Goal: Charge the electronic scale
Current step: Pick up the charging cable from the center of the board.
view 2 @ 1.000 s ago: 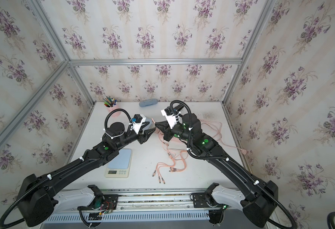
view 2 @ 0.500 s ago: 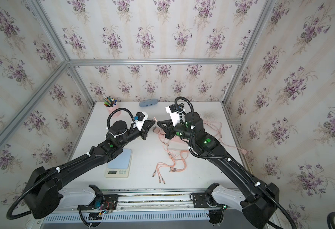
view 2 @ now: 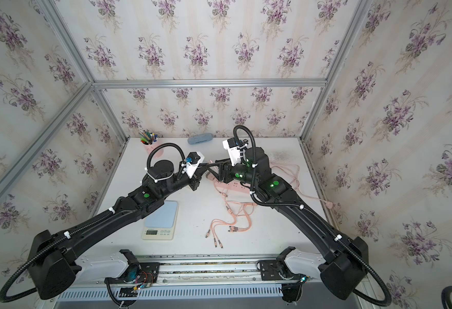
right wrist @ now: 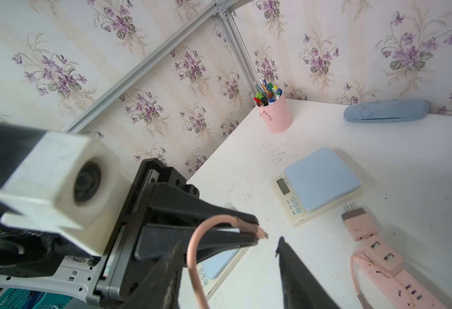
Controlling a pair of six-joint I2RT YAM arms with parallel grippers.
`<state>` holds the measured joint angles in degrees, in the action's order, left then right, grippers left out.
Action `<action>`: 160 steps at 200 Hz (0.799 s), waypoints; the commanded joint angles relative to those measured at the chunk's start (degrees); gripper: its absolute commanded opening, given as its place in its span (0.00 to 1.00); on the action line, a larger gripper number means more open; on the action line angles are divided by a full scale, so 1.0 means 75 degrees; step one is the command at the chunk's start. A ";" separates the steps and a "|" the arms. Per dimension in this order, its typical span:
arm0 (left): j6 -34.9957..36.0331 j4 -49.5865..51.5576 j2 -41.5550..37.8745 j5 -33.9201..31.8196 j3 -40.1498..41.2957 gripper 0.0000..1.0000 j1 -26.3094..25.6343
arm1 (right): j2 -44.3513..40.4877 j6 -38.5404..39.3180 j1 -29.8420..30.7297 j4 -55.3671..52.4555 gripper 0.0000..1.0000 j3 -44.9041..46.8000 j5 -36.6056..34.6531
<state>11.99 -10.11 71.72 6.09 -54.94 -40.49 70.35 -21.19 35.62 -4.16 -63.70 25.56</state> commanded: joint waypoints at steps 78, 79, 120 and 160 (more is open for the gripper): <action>0.0695 0.0783 -0.0152 -0.0146 -0.0214 0.04 -0.0109 | 0.0585 0.0511 0.0000 -0.0123 0.00 -0.0241 0.0255; 0.0702 0.0785 -0.0159 -0.0139 -0.0206 0.04 -0.0109 | 0.0577 0.0532 0.0005 -0.0129 0.00 -0.0239 0.0246; 0.0579 0.0588 -0.0265 0.0108 0.0173 0.46 0.0069 | 0.0368 0.0771 -0.0392 -0.0410 0.00 -0.0374 0.0422; 0.0456 0.0369 -0.0050 0.0184 0.0130 0.38 0.0078 | 0.0439 0.0443 -0.0479 -0.0372 0.00 -0.0343 0.0848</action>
<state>15.86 -4.32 70.70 6.31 -53.67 -39.90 73.49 -16.32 32.10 -7.64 -66.19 28.97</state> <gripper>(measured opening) 0.407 0.049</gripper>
